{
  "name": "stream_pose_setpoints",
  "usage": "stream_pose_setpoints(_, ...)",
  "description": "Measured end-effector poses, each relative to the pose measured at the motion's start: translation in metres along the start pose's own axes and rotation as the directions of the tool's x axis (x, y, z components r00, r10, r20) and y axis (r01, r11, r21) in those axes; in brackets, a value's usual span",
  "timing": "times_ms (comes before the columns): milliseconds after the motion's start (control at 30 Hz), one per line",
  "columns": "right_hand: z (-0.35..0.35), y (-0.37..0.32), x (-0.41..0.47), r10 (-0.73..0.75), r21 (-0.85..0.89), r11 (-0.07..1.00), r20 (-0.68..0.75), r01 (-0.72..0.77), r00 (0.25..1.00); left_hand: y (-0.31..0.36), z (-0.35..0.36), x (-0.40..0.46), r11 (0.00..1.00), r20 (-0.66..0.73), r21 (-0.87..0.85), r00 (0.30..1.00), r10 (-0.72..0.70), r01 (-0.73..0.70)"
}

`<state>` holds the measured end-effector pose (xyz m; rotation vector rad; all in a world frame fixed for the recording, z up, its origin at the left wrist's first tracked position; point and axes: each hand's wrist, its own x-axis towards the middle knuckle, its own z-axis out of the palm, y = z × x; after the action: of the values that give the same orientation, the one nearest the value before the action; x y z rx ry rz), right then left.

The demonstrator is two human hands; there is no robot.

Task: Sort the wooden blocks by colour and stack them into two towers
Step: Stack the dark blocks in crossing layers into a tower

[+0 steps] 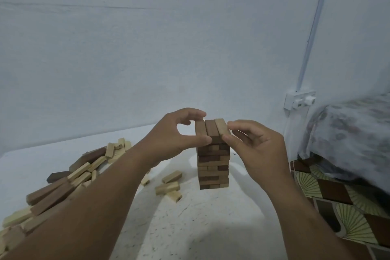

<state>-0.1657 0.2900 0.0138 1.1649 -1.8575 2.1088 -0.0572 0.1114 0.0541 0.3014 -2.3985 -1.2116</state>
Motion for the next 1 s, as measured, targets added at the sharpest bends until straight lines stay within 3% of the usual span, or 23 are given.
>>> stream_pose_setpoints(1000,0.0004,-0.0033,-0.0011,0.056,-0.029,0.998,-0.023,-0.057,0.998,0.0016,0.0034,0.0016,1.0,-0.027,0.025,1.0,0.005,-0.005)
